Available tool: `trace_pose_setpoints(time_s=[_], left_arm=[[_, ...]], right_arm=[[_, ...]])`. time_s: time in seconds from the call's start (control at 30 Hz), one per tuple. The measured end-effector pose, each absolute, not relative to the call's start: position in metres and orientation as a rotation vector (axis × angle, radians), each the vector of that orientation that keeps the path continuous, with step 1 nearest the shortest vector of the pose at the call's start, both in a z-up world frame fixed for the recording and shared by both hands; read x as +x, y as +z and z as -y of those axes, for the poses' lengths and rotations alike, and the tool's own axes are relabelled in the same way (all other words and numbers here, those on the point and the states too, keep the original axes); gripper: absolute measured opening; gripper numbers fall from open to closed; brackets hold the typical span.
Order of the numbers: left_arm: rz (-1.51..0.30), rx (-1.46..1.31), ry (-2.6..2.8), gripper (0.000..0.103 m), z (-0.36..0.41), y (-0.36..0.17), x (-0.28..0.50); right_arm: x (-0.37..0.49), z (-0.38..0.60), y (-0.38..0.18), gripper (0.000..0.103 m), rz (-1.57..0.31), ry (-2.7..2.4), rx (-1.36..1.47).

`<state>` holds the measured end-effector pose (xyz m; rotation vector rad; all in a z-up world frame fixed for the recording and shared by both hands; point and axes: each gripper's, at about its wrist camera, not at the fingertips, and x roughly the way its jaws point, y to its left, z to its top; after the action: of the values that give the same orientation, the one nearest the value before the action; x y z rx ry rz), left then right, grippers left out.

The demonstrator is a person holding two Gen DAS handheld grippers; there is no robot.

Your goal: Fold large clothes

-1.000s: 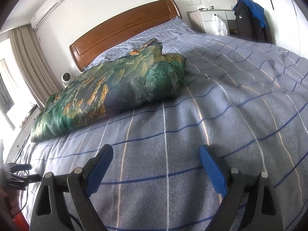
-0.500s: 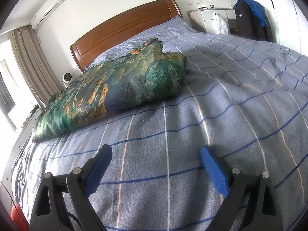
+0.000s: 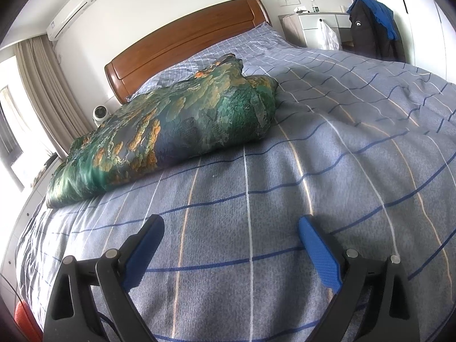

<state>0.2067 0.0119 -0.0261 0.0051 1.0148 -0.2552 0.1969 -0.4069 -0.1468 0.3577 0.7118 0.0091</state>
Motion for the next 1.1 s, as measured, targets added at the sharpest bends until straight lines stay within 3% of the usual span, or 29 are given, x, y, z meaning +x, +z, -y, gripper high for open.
trace_pose_setpoints(time_s=[1.1], left_arm=[[-1.053,0.026,-0.234,0.100,-0.012,-0.044,0.208]], right_arm=[[0.196,0.406,-0.146,0.096,-0.711,0.007,0.357]])
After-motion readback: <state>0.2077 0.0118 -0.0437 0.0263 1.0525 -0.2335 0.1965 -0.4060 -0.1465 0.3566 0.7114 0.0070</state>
